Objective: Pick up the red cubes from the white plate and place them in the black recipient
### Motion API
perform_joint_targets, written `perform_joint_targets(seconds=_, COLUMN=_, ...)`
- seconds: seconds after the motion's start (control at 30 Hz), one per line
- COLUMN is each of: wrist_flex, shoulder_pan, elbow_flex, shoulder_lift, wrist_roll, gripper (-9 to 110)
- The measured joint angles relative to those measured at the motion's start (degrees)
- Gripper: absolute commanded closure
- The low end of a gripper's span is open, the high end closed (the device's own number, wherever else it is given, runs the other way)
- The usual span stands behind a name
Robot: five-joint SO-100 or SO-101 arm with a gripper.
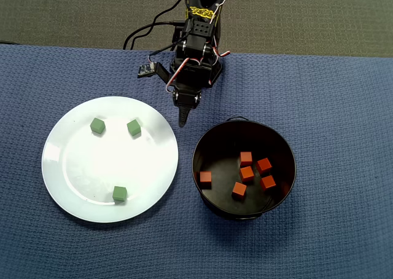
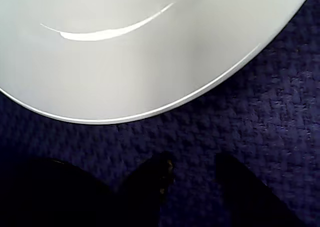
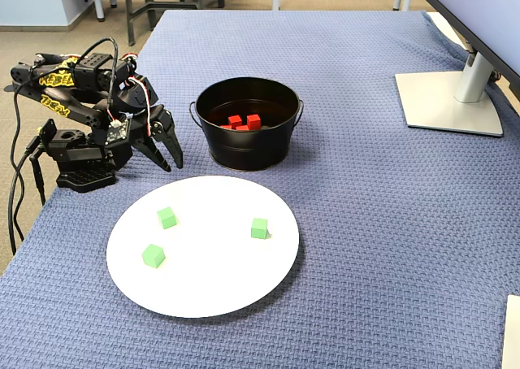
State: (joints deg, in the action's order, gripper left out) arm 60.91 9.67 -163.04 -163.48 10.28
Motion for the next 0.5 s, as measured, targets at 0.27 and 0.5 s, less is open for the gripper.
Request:
perform_joint_targets(seconds=0.27, wrist_flex=0.00, shoulder_pan=-0.70, elbow_flex=-0.97, shoulder_lift=-3.16, wrist_roll=-2.20, gripper=102)
perform_joint_targets(seconds=0.5, wrist_flex=0.00, shoulder_pan=-1.67, elbow_flex=-0.97, shoulder_lift=-3.34, wrist_roll=-5.27, gripper=102)
